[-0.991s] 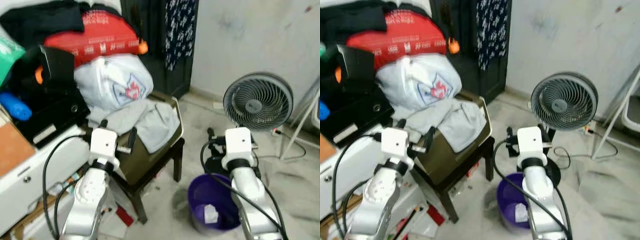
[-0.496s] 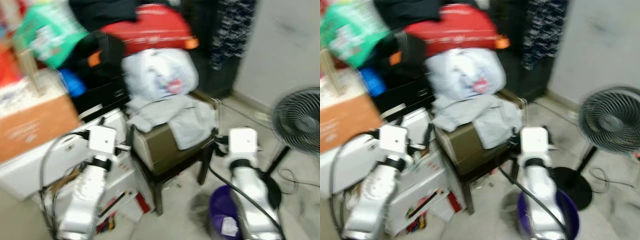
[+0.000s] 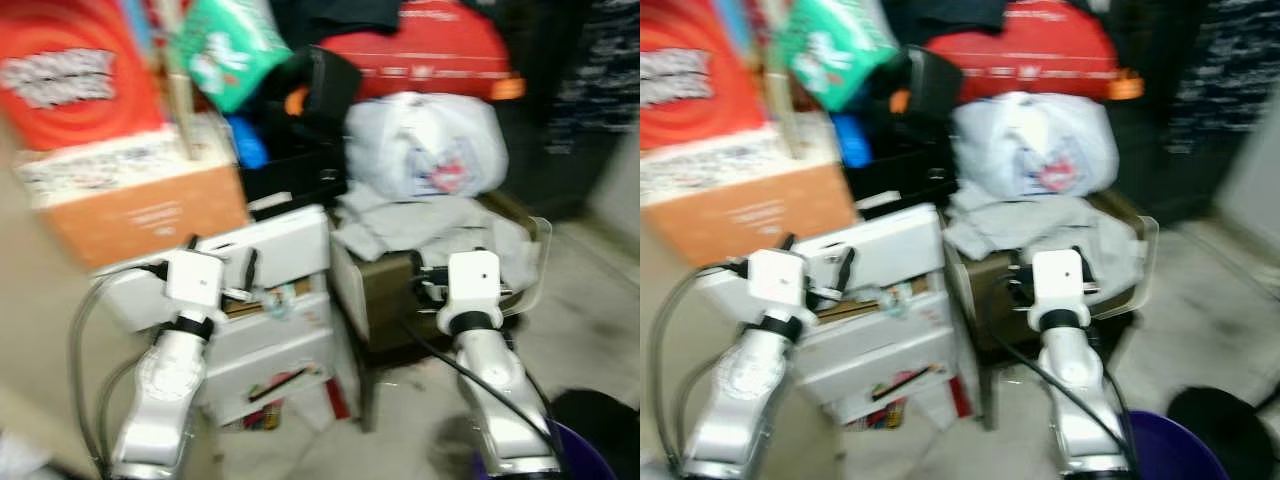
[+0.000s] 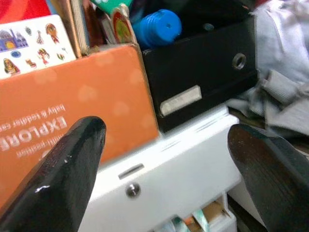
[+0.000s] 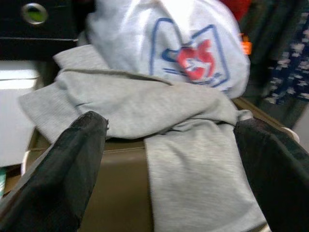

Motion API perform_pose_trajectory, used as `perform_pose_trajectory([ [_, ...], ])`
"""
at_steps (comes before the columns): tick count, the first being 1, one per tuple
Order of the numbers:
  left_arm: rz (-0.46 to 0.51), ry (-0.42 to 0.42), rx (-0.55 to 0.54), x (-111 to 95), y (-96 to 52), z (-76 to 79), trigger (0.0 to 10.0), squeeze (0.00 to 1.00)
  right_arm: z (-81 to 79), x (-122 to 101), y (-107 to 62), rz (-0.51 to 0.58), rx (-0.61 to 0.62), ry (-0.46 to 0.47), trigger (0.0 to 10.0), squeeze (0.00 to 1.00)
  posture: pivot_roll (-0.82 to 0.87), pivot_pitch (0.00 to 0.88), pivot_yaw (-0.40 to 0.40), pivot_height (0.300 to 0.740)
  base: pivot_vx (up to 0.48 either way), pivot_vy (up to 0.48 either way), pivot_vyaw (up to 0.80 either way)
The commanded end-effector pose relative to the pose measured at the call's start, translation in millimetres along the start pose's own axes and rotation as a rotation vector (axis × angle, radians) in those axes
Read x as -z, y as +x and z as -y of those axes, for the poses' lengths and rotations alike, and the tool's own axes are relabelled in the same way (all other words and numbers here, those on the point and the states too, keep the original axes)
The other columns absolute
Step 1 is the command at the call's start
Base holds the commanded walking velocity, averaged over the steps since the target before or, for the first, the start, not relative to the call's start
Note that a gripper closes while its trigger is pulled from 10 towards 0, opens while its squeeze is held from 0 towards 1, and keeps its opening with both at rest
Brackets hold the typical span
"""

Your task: Clean up the room

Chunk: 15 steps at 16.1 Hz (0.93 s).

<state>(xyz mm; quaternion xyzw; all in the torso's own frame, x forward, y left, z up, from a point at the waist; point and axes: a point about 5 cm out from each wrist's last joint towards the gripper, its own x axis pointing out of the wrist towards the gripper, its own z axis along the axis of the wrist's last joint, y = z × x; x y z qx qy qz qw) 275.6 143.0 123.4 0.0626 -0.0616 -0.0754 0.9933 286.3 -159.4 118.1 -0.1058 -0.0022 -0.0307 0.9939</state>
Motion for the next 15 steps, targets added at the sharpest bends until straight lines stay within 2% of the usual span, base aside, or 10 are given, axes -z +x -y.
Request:
perform_pose_trajectory([
  [1, 0.006, 0.023, -0.011, -2, 1.3, -4.3, 10.0, 0.0, 0.0, -1, 1.8, -0.002, 0.002, 0.015, 10.0, 0.0, -0.12, 0.0, 0.046, 0.74, 0.0, 0.0, 0.59],
  [5, 0.006, 0.019, -0.015, -3, 2.7, -4.7, 10.0, 0.0, 5.4, 1, 1.8, -0.014, 0.039, 0.033, 10.0, 0.0, -0.12, 0.0, 0.045, 0.74, 0.0, 0.0, 0.0],
  [8, -0.024, 0.045, -0.033, 1, -6.6, -14.6, 10.0, 0.0, 11.0, 6, -1.5, -0.036, 0.045, 0.008, 10.0, 0.0, -0.12, 0.0, 0.043, 0.74, 0.0, 0.0, 0.0],
  [9, -0.058, 0.052, -0.031, 8, -16.4, -21.9, 10.0, 0.0, 13.2, 15, -8.0, -0.07, 0.031, 0.002, 10.0, 0.0, -0.11, 0.0, 0.039, 0.74, 0.0, 0.0, 0.0],
  [10, -0.062, 0.051, -0.032, 9, -17.8, -23.4, 10.0, 0.0, 14.0, 17, -9.5, -0.079, 0.033, 0.0, 10.0, 0.0, -0.11, 0.0, 0.039, 0.74, 0.0, 0.0, 0.0],
  [13, -0.052, 0.042, -0.009, 7, -13.1, -17.8, 10.0, 0.0, 10.8, 14, -3.5, -0.071, 0.025, -0.006, 10.0, 0.0, -0.11, 0.0, 0.039, 0.74, 0.0, 0.0, 0.0],
  [15, -0.048, 0.04, -0.001, 6, -11.6, -15.3, 10.0, 0.0, 10.0, 12, -2.2, -0.064, 0.022, -0.008, 10.0, 0.0, -0.11, 0.0, 0.039, 0.74, 0.0, 0.0, 0.8],
])
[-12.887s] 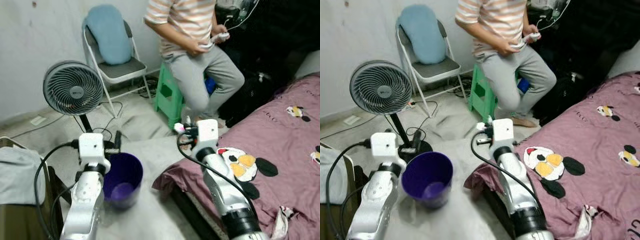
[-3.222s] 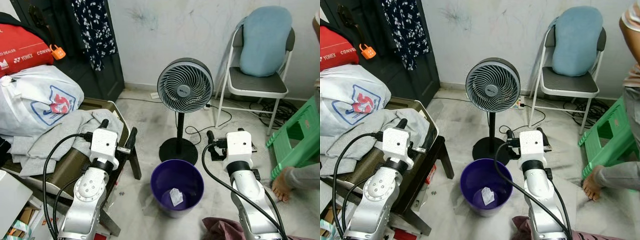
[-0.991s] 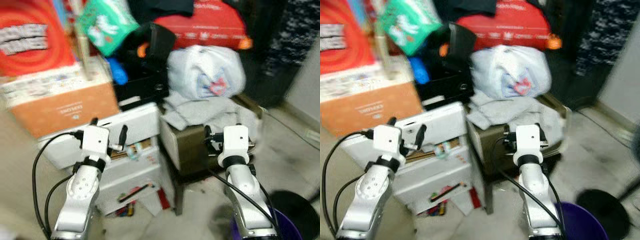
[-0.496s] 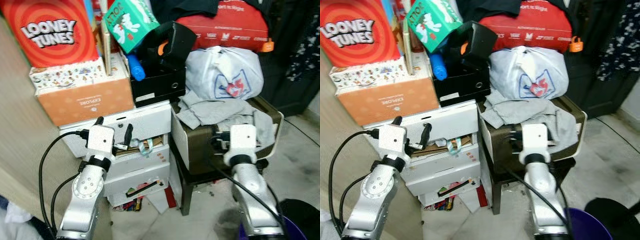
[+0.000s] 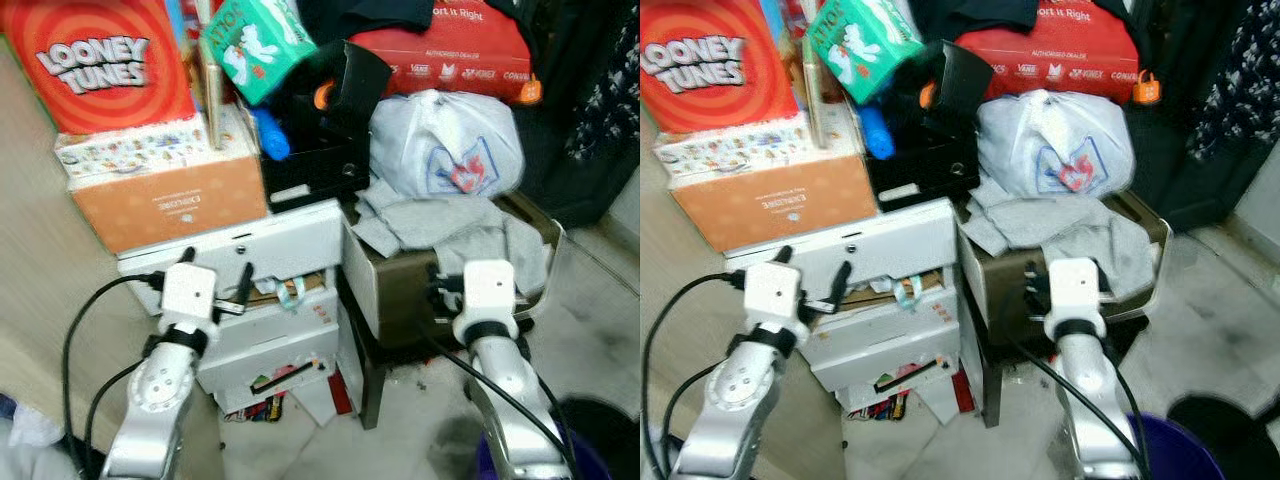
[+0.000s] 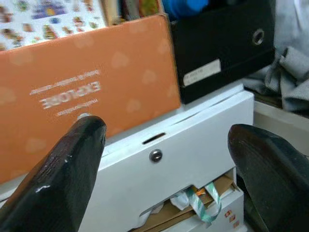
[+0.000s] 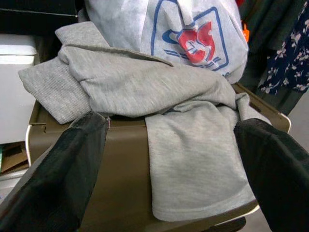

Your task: Clean up the room

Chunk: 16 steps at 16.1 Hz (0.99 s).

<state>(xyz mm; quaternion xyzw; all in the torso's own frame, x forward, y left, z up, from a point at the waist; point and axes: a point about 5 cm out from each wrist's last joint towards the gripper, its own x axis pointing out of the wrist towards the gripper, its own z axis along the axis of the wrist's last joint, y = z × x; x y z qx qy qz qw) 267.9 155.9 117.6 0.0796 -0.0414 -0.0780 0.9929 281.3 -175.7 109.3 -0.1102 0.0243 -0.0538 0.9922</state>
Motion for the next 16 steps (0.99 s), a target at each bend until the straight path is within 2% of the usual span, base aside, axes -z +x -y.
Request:
perform_pose_trajectory([
  [1, -0.004, 0.01, -0.005, -0.5, -1.0, -4.3, 10.0, 0.0, -4.6, 0.1, 2.1, -0.009, -0.018, 0.003, 10.0, 0.0, -0.11, 0.0, 0.039, 0.74, 0.0, 0.0, 0.8],
  [5, -0.005, 0.015, -0.013, -0.5, -0.3, -6.3, 10.0, 0.0, -5.6, 0.2, 3.4, -0.01, -0.019, 0.011, 10.0, 0.0, -0.11, 0.0, 0.042, 0.74, 0.0, 0.0, 0.71],
  [16, -0.002, 0.001, -0.004, -1.7, 3.2, -3.4, 10.0, 0.0, -5.2, 0.2, 5.5, -0.011, -0.006, 0.006, 10.0, 0.0, -0.11, 0.0, 0.042, 0.74, 0.0, 0.0, 0.0],
])
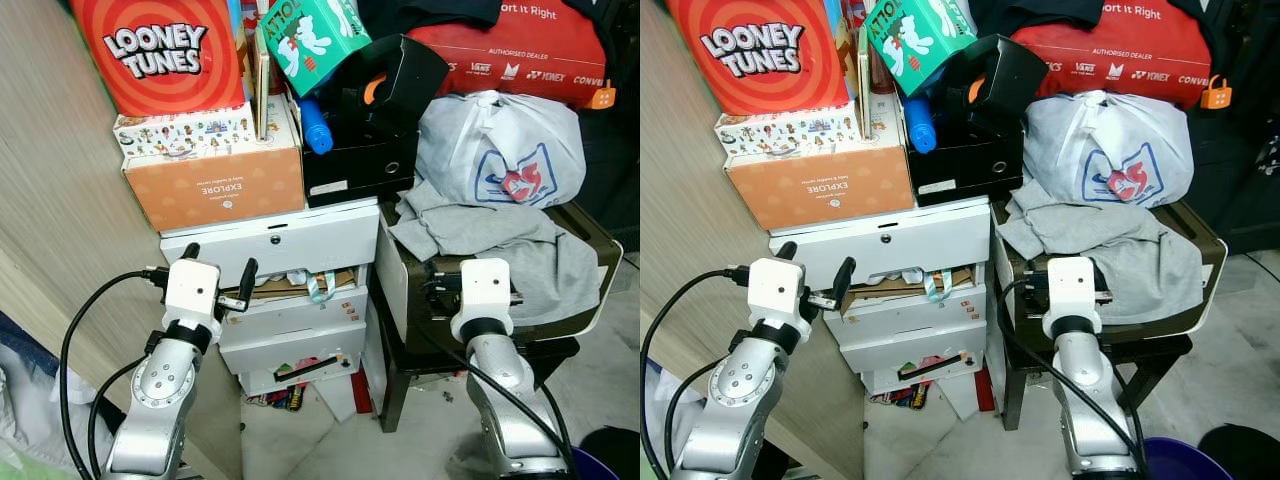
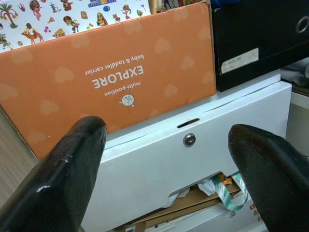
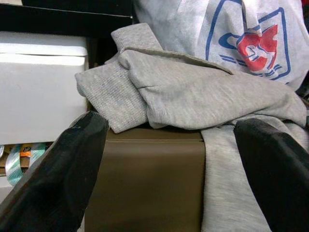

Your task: Clean up the room

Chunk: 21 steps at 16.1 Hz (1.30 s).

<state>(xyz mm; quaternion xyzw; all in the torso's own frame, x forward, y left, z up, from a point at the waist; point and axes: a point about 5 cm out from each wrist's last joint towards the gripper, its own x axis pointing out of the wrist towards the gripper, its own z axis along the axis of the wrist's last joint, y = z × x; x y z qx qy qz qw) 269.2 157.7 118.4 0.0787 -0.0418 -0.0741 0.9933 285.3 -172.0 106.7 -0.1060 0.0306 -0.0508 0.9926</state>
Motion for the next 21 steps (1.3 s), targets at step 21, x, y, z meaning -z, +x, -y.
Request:
perform_pose_trajectory([
  [21, -0.657, -0.224, 0.746, 68, -109.9, -48.6, 10.0, 0.0, 54.3, 113, -2.7, -0.356, 0.068, -0.268, 10.0, 0.0, -0.02, 0.0, 0.07, 0.74, 0.0, 0.0, 0.0],
])
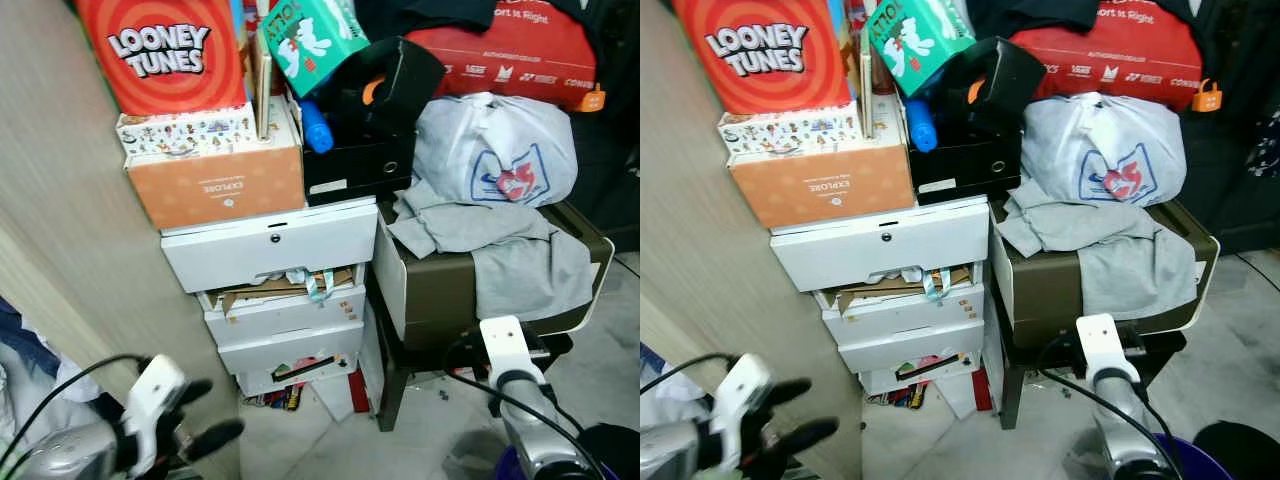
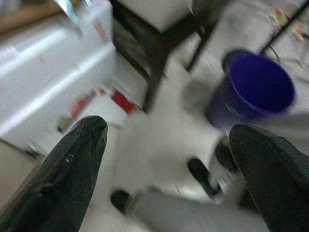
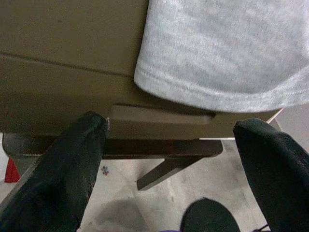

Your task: Clean up the room

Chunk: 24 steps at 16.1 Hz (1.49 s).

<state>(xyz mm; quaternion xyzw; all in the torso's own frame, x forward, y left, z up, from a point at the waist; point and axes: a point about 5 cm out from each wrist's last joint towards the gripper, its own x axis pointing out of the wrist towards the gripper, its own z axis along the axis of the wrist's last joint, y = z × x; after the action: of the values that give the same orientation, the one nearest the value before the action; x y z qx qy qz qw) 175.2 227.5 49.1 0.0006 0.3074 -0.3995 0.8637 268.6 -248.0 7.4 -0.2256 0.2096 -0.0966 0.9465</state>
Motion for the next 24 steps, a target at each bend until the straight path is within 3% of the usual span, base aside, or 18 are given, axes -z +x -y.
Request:
perform_pose_trajectory([
  [1, -0.056, -0.034, 0.012, 11, -13.3, -2.7, 10.0, 0.0, -1.9, 3, 0.1, -0.007, -0.004, -0.006, 10.0, 0.0, -0.02, 0.0, 0.073, 0.74, 0.0, 0.0, 0.0],
  [6, -0.185, -0.125, -0.03, 48, -34.1, -12.7, 10.0, 0.0, -6.7, 3, 1.4, 0.0, -0.022, -0.017, 10.0, 0.0, -0.01, 0.0, 0.068, 0.74, 0.0, 0.0, 0.0],
  [10, -0.265, -0.145, -0.099, 67, -47.3, -29.1, 10.0, 0.0, -4.0, -14, 6.5, 0.074, -0.017, 0.029, 10.0, 0.0, -0.01, 0.0, 0.063, 0.74, 0.0, 0.0, 0.0],
  [12, -0.339, -0.134, -0.165, 83, -56.9, -35.3, 10.0, 0.0, -4.6, -28, 9.3, 0.11, -0.003, 0.099, 10.0, 0.0, -0.02, 0.0, 0.058, 0.74, 0.0, 0.0, 0.0],
  [16, -0.465, -0.128, -0.264, 117, -57.8, -36.5, 10.0, 0.0, -12.0, -57, 11.0, 0.225, -0.03, 0.104, 10.0, 0.0, -0.04, 0.0, 0.05, 0.74, 0.0, 0.0, 0.23],
  [17, -0.514, -0.124, -0.36, 125, -59.9, -43.4, 10.0, 0.0, -8.8, -58, 11.9, 0.224, -0.022, 0.111, 10.0, 0.0, -0.05, 0.0, 0.05, 0.74, 0.0, 0.0, 0.49],
  [19, -0.607, -0.1, -0.422, 132, -66.2, -48.7, 10.0, 0.0, -5.0, -59, 12.5, 0.223, -0.012, 0.115, 10.0, 0.0, -0.05, 0.0, 0.05, 0.74, 0.0, 0.0, 0.23],
  [21, -0.684, -0.088, -0.577, 137, -75.8, -60.4, 10.0, 0.0, -0.7, -59, 12.6, 0.225, -0.003, 0.117, 10.0, 0.0, -0.06, 0.0, 0.048, 0.74, 0.0, 0.0, 0.0],
  [24, -0.611, -0.096, -0.831, 127, -75.7, -78.8, 10.0, 0.0, 4.8, -67, 9.7, 0.265, 0.009, 0.117, 10.0, 0.0, -0.07, 0.0, 0.044, 0.74, 0.0, 0.0, 0.53],
])
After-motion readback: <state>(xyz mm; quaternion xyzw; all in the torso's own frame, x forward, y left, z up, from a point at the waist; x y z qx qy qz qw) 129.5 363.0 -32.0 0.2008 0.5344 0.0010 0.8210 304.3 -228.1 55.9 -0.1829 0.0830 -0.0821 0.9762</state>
